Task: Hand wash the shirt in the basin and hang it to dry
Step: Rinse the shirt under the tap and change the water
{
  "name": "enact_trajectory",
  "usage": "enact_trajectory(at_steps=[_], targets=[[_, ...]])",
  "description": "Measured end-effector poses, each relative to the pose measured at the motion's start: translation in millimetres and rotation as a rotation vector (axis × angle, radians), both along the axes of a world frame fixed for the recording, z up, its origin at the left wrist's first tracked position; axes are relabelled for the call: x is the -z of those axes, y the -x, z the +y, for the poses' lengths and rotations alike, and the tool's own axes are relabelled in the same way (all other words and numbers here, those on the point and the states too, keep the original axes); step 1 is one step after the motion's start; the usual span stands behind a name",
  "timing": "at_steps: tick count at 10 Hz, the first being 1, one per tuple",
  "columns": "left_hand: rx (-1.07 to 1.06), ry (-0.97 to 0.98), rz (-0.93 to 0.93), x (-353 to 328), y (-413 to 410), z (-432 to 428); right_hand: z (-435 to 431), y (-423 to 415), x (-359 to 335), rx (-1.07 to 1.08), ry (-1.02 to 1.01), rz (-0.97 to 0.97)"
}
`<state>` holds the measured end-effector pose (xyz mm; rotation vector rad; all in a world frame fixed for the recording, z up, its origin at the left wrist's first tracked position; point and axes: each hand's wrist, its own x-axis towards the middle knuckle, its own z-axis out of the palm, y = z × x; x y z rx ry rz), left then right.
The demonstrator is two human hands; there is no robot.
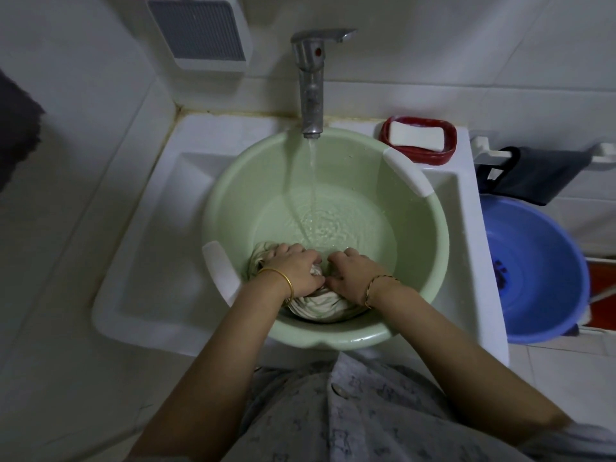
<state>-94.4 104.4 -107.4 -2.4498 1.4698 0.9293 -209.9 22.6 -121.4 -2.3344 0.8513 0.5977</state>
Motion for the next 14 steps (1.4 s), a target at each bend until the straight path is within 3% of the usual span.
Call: enact_trajectory(at_steps=[14], targets=[[0.000, -0.004, -0.001, -0.5, 0.3, -0.6, -0.7, 0.3, -0.1, -0.008, 0.005, 0.001]])
